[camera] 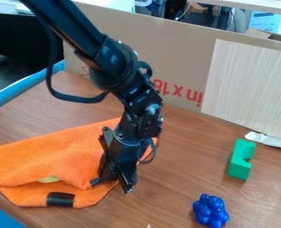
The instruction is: Unfold the cloth from bottom right to top left
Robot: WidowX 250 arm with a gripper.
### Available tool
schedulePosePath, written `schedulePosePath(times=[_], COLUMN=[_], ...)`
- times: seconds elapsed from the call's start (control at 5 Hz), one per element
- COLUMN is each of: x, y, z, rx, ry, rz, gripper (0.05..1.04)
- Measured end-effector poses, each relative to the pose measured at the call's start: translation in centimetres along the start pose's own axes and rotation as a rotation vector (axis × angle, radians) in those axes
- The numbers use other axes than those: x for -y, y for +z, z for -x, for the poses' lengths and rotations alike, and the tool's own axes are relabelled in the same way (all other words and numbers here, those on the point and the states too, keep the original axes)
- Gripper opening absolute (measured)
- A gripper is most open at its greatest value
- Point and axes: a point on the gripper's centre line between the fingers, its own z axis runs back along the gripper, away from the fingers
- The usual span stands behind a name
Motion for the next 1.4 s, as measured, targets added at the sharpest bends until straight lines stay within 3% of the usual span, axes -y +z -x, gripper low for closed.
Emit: schedulePosePath(times=[0.4, 0.6, 0.8, 1.0, 1.4], x=[-3.6, -5.2, -7.9, -10.5, -15.3], y=[3.4, 4.1, 3.6, 1.8, -0.1], z=[2.4, 3.9, 4.2, 4.0, 4.0], rx=[0.101, 0.101, 0.09, 0.028, -0.031], ry=[0.08, 0.124, 0.154, 0.156, 0.198], rz=[0.03, 0.052, 0.046, 0.045, 0.054], gripper=[0.053, 0.053, 0.053, 0.053, 0.052])
